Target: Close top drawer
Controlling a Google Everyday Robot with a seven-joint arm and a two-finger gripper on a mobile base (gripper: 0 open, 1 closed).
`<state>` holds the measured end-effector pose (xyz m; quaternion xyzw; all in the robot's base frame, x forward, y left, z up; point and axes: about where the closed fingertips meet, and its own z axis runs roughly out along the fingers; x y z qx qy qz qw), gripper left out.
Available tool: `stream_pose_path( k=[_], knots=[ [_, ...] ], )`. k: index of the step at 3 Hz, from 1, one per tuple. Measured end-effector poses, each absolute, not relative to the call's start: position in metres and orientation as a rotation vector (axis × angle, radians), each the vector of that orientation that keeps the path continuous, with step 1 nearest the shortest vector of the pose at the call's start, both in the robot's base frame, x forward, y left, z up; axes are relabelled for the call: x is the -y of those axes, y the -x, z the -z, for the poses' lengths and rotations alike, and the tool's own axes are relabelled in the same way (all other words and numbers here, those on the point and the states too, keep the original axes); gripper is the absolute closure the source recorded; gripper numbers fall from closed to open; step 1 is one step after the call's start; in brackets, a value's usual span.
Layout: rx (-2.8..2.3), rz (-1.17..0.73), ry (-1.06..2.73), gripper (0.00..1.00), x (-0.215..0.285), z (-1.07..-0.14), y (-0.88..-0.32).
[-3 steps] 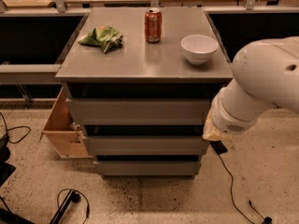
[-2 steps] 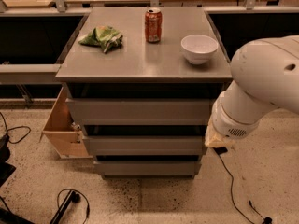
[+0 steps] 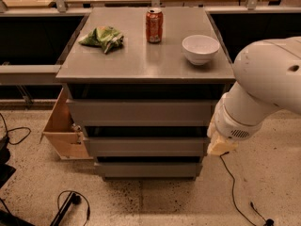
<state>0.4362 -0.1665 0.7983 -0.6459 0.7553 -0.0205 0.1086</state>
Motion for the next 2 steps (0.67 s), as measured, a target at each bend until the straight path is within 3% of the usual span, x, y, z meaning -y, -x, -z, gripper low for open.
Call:
stream_pose_path(
  k=[1, 2],
  knots=[
    [-2.222, 0.06, 1.9, 0.0, 0.1665, -0.7983, -0.4362],
    [-2.222, 0.06, 1.9, 0.0, 0.1665, -0.7983, -0.4362]
  ],
)
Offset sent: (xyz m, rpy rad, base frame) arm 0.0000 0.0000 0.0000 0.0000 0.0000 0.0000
